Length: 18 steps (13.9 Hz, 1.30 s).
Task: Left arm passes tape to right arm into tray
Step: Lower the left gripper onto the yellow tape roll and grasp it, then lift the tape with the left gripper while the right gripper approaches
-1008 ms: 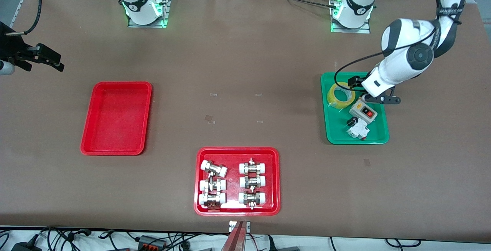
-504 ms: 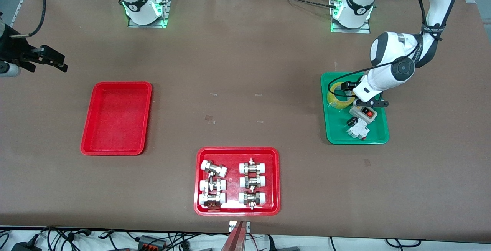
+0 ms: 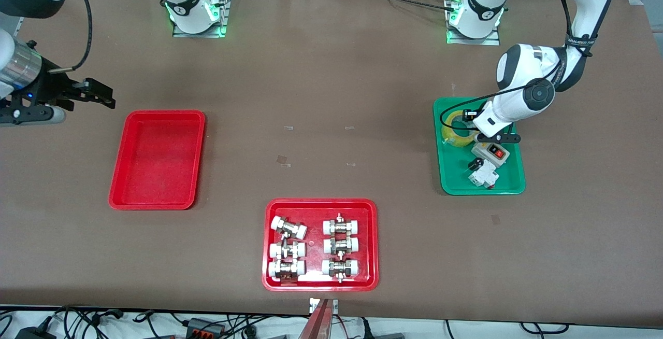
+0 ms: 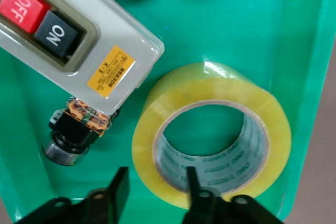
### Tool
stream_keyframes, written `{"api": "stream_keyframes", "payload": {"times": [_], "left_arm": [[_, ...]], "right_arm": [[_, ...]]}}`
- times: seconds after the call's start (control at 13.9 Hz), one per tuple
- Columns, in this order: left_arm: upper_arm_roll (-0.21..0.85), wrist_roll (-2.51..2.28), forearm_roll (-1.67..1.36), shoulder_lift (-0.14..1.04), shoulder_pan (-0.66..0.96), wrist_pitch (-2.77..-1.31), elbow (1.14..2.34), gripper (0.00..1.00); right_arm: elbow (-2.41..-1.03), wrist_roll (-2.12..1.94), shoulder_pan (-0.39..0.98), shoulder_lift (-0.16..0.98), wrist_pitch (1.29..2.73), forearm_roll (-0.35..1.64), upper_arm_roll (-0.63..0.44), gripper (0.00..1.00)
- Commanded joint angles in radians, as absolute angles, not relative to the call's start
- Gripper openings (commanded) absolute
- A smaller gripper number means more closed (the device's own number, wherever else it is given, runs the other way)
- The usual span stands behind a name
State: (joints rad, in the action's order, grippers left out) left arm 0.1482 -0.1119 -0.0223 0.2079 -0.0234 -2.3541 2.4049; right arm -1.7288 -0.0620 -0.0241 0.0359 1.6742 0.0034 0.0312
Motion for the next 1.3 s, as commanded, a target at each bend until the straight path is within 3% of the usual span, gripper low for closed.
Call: {"api": "stream_keyframes", "payload": {"times": [0.0,0.43,0.58,0.94,1.22], "left_arm": [[0.152,-0.118,-0.037,0.210,-0.028,-2.364,2.413,0.28],[0.155,-0.126,-0.037,0.138,-0.028,-2.303,2.404,0.08],[0.173,-0.126,-0.037,0.085,-0.026,-2.225,2.361,0.08],[0.303,-0.231,-0.148,0.097,-0.026,-2.036,2.101,0.08],[0.445,-0.418,-0.302,0.100,-0.025,-1.990,1.961,0.08]], "right_arm": [[-1.695,-0.066,-0.028,0.052,1.634,0.017,0.029,1.00],[-1.689,-0.063,-0.028,0.055,1.663,0.014,0.029,1.00],[-1.689,-0.066,-0.026,0.061,1.663,0.018,0.031,1.00],[-1.689,-0.078,-0.003,0.100,1.649,0.018,0.034,1.00],[-1.683,-0.078,0.014,0.103,1.649,0.103,0.034,1.00]]}}
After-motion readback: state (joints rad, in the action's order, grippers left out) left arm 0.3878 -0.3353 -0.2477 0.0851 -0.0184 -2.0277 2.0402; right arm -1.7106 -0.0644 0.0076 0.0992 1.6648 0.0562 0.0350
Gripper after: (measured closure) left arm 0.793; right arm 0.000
